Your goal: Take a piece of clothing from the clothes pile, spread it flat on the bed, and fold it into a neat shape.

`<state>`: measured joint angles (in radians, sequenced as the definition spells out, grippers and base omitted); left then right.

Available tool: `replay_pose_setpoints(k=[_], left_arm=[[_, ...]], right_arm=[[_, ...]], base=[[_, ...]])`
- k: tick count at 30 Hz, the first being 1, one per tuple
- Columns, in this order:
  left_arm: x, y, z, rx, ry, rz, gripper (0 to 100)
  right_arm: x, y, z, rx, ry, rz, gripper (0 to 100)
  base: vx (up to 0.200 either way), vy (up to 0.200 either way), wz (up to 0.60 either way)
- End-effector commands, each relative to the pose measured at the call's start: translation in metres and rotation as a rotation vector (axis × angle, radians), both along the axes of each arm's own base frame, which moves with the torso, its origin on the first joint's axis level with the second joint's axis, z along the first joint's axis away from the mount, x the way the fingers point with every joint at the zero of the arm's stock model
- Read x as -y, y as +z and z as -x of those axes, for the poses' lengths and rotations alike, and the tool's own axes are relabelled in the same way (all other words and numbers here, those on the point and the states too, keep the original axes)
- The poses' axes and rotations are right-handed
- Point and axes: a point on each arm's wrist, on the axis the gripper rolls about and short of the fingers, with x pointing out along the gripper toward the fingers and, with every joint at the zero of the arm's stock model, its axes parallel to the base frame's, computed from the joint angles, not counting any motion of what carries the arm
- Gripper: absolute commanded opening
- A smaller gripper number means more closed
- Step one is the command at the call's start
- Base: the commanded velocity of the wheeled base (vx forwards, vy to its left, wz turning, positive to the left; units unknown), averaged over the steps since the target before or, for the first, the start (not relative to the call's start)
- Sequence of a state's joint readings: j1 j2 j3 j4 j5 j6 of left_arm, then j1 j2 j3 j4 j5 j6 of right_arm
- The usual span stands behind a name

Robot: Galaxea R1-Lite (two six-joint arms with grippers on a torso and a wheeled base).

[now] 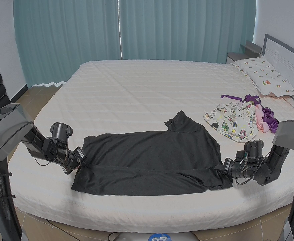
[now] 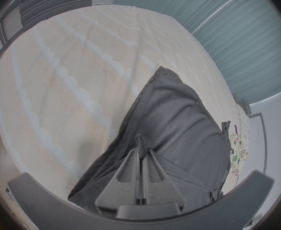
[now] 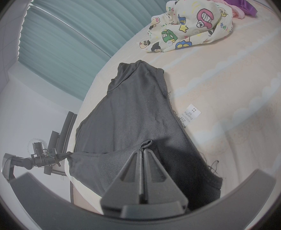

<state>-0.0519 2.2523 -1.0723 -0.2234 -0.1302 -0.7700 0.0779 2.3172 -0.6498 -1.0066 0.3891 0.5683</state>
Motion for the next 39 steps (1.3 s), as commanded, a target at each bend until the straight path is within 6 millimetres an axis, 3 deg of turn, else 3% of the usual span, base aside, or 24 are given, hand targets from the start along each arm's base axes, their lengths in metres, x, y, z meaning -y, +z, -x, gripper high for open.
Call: replay_pose_setpoints(k=[1,12,34,35,39], left_arm=[[0.0,-0.001,0.0,-0.002,0.001,-0.001,0],[-0.001,-0.003,0.0,-0.008,0.002,-0.002,0],[-0.003,-0.009,-0.001,-0.024,0.009,-0.001,0],[-0.003,-0.009,-0.001,-0.024,0.009,-0.001,0],[-0.003,-0.009,0.0,-0.025,0.009,0.0,0]], right_arm=[[0.001,0.006,-0.001,0.018,-0.005,-0.008,0],[0.01,0.018,-0.01,0.108,-0.084,-0.084,0],[0.016,0.005,-0.022,0.099,-0.104,-0.087,0],[0.016,0.004,-0.022,0.098,-0.104,-0.086,100],[0.015,0.003,-0.023,0.091,-0.102,-0.086,100]], base=[[0.0,0.0,0.0],[0.0,0.0,0.0],[0.0,0.0,0.0],[0.0,0.0,0.0],[0.0,0.0,0.0]])
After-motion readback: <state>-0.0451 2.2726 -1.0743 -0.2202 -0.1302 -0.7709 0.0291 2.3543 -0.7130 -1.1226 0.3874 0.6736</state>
